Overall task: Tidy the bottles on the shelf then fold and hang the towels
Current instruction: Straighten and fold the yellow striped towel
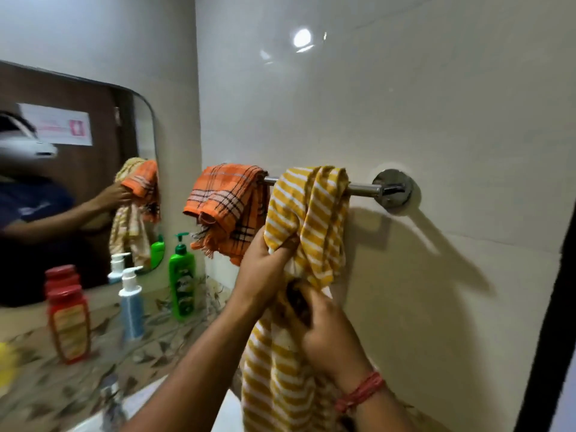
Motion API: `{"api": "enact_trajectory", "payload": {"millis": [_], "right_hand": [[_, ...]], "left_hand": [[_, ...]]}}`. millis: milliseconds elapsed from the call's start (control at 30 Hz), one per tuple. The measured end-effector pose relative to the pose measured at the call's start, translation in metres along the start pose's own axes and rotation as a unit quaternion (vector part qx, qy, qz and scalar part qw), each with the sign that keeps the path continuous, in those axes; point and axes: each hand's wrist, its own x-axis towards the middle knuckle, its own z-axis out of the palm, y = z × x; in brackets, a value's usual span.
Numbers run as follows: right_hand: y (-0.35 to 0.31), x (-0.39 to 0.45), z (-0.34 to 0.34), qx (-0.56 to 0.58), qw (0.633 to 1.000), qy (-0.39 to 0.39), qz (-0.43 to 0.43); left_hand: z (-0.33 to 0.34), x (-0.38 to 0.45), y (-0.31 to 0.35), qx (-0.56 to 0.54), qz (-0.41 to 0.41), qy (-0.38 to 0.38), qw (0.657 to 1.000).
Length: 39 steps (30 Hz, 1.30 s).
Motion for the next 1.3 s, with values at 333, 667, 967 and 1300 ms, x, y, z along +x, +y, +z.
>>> {"api": "enact_trajectory", "payload": {"millis": [333,667,967,1300], "right_hand": [[-0.039,0.018,-0.017,0.301,0.950,0.027,0.081],[-0.063,-0.001,0.008,0.296,0.952,-0.063,0.034],[-0.091,-0.049,0.091,0.230,0.939,-0.247,-0.061],[-0.102,-0.030,0.128,0.544,0.814,-0.180,0.093]], "left_hand": [[-0.009,-0.088,0.008,0.070,-0.090,0.014,0.993],[-0.076,-0.124,0.023,0.060,-0.137,0.082,0.985],[-0.141,-0.118,0.009,0.076,-0.099,0.161,0.979],[-0.211,-0.135,0.005,-0.068,-0.121,0.160,0.977]]}}
